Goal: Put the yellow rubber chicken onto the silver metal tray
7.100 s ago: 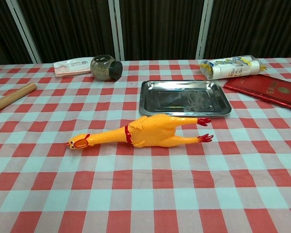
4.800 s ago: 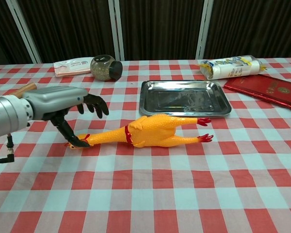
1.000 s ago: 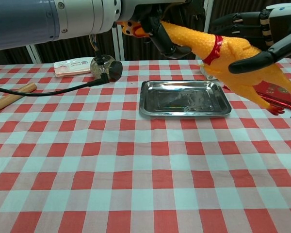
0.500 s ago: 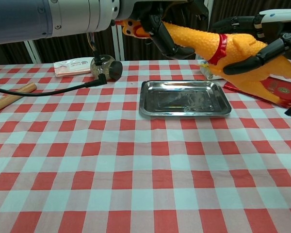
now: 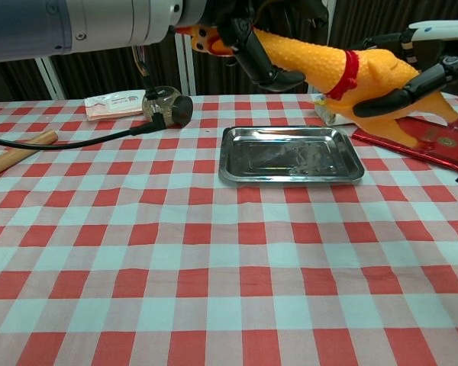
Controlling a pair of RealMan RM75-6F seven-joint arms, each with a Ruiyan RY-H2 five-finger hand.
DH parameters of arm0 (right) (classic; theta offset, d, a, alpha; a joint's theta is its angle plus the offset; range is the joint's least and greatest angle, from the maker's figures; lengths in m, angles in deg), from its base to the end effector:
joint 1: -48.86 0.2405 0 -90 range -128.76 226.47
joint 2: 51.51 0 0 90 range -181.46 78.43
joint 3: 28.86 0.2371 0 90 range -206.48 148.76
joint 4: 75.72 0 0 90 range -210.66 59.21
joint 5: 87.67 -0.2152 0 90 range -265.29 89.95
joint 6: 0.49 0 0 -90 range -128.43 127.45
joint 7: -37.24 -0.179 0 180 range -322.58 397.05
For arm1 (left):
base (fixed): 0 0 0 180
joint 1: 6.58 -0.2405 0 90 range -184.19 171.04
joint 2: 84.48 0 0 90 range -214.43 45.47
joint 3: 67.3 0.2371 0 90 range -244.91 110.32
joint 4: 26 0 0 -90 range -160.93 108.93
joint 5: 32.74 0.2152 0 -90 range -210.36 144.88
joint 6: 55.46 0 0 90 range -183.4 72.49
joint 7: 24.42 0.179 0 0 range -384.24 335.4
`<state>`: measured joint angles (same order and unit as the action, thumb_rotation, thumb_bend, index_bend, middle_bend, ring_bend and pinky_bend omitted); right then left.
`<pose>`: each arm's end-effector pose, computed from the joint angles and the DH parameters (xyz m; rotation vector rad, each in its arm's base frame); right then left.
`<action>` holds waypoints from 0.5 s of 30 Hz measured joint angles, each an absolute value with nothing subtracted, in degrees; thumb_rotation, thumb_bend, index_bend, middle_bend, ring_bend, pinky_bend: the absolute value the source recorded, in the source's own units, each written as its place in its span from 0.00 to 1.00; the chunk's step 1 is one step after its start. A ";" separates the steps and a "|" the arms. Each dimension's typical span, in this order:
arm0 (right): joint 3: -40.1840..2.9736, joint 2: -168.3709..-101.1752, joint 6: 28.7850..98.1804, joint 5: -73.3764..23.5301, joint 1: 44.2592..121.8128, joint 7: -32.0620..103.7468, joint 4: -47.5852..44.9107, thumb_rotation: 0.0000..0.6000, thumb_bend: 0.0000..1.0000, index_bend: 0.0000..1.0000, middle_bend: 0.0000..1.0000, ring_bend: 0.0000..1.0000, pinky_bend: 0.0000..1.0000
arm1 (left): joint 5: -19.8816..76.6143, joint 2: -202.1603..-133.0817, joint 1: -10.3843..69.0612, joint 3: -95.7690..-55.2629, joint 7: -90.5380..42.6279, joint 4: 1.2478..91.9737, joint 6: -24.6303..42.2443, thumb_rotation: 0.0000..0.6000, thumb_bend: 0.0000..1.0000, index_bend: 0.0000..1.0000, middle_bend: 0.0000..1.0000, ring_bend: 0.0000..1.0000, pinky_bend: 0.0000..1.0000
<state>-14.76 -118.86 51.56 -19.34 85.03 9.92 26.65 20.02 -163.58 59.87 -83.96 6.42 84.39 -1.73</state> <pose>-0.1295 -0.3515 0.0597 1.5131 -1.6753 1.3754 0.0853 0.3177 0.0002 -2.2134 -0.6841 -1.2424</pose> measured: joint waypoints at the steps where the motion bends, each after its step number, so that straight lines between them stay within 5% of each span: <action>1: -14.73 -118.94 51.46 -19.41 85.04 9.90 26.48 1.00 0.19 0.52 0.47 0.44 0.48 | 20.02 -163.56 59.88 -83.95 6.34 84.40 -1.63 1.00 0.82 0.70 0.71 0.62 0.70; 5: -14.56 -119.38 51.41 -19.80 85.04 10.14 25.55 1.00 0.19 0.80 0.67 0.65 0.69 | 19.92 -163.39 59.90 -83.98 5.68 84.38 -1.32 1.00 0.82 0.70 0.71 0.62 0.70; 8: -14.22 -119.73 51.46 -20.44 84.89 9.72 25.05 1.00 0.19 0.91 0.76 0.75 0.79 | 19.92 -163.13 59.89 -84.05 5.12 84.33 -1.20 1.00 0.82 0.70 0.71 0.62 0.70; 15: -13.37 -120.81 52.85 -21.44 84.09 9.35 23.45 1.00 0.29 1.00 0.97 0.96 0.98 | 19.80 -163.06 60.02 -83.71 4.39 83.71 -1.25 1.00 0.81 0.70 0.71 0.62 0.70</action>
<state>-13.37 -120.81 52.85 -21.44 84.09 9.35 23.45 19.80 -163.06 60.02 -83.71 4.39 83.71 -1.25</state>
